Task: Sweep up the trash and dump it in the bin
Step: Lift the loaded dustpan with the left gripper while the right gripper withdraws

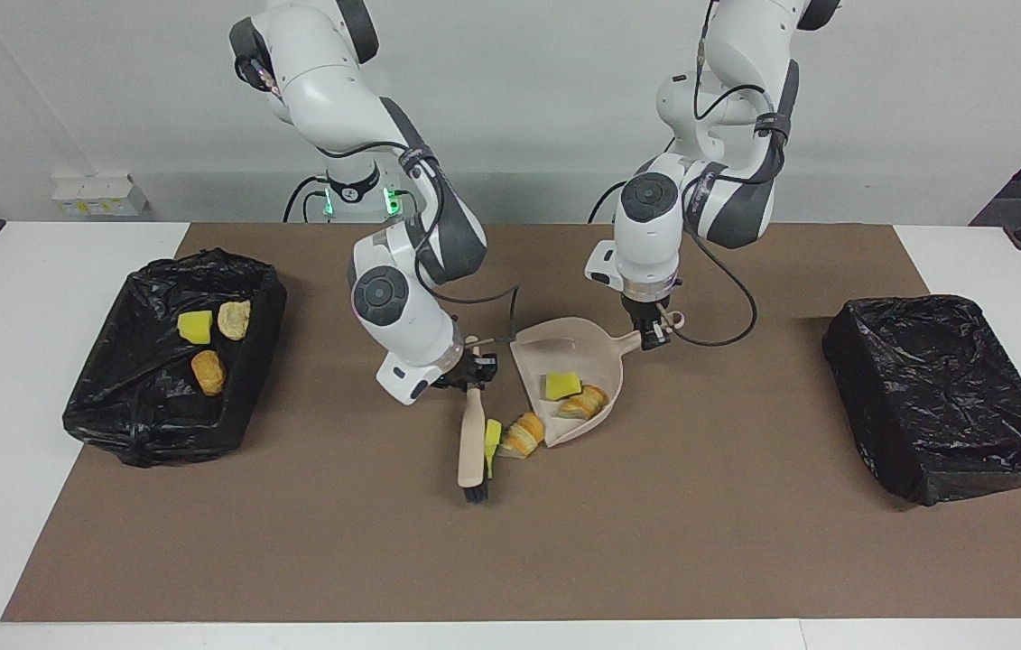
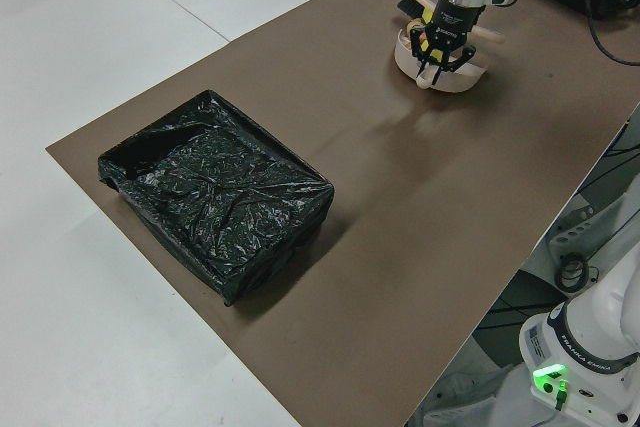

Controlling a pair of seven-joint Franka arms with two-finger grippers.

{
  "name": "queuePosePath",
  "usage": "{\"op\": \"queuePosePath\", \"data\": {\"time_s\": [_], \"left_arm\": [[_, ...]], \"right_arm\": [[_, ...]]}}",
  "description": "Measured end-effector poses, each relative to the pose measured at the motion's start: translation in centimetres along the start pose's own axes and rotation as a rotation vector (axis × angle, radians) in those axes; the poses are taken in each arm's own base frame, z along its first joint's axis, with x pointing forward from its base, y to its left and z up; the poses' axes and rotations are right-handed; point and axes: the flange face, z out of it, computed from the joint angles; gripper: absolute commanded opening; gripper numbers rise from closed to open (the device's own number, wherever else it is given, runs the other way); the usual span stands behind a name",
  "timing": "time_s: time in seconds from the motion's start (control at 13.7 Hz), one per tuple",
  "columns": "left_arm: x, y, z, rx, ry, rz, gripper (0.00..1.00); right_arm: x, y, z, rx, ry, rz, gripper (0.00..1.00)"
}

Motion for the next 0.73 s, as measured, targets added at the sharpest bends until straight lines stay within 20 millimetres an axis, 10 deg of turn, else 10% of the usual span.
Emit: {"op": "queuePosePath", "data": {"time_s": [0.37,0.73], "left_arm": [[-0.1,0.0,0.0,-0.001,-0.001,-0.010,0.00],[-0.6,-0.4,0.4,-0.018,0.004,-0.030,0.00]], "right_arm": [[-2.8,-3.4,0.5,0.188,-0.172,-0.016,0.00],[-4.7,-4.9,-4.2,0.213,-0.147,-0.040,0.00]]}}
